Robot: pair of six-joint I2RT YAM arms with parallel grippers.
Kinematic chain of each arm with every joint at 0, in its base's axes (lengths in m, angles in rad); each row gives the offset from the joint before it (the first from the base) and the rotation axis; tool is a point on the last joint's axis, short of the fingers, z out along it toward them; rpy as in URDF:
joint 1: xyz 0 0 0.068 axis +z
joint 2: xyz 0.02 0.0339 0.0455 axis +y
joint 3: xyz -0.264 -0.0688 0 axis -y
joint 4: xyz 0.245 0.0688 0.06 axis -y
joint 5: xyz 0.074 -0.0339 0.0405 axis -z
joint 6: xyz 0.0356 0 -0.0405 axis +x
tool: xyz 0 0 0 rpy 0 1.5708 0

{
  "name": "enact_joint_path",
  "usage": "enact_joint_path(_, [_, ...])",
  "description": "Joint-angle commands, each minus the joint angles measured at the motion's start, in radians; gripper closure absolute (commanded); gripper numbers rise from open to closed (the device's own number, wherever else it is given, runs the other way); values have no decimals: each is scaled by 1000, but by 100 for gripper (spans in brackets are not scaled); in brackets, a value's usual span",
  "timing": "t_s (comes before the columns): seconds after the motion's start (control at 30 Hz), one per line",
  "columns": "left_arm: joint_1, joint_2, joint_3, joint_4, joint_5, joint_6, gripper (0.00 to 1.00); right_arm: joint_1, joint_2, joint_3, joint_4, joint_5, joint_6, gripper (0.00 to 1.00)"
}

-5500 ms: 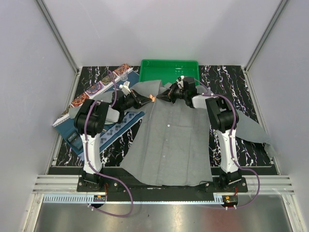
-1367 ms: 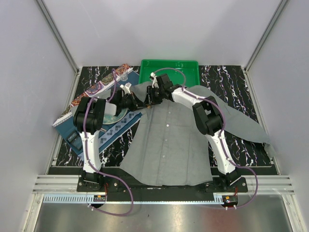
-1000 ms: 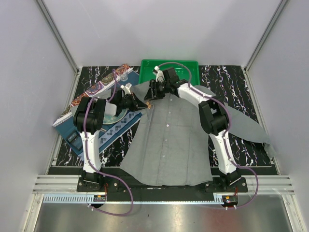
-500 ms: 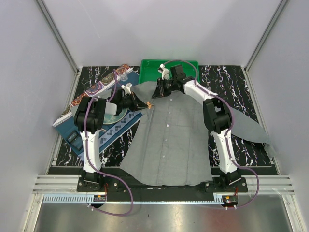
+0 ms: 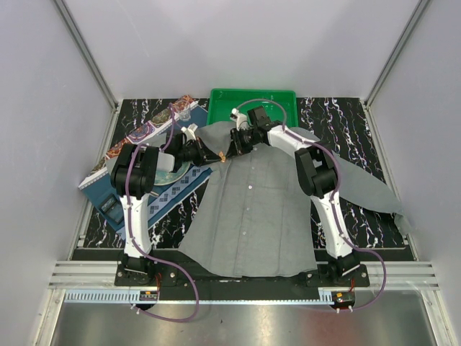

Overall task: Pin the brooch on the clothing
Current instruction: Pin the brooch onto the flattened clothing.

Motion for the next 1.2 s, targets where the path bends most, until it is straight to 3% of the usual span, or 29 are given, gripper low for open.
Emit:
enact_joint_path(0.0, [-6,16,23,-6,25,2,98,35,35,52,-43,36,-34,73])
enact_joint_path(0.47, [-6,14,25,-26,23,19,99,41,88,161,-52,41,-37,72])
enact_joint_path(0.57, [-6,20,34,-30,26,21,99,46,84,163,-51,30,-51,81])
enact_joint_path(0.93, [-6,22,38,-33,31,24,99,64,114,236,-73,75,-82,74])
enact_joint_path(1.17, [-6,28,43,-23,43,16,89,64,179,301,-130,138,-96,80])
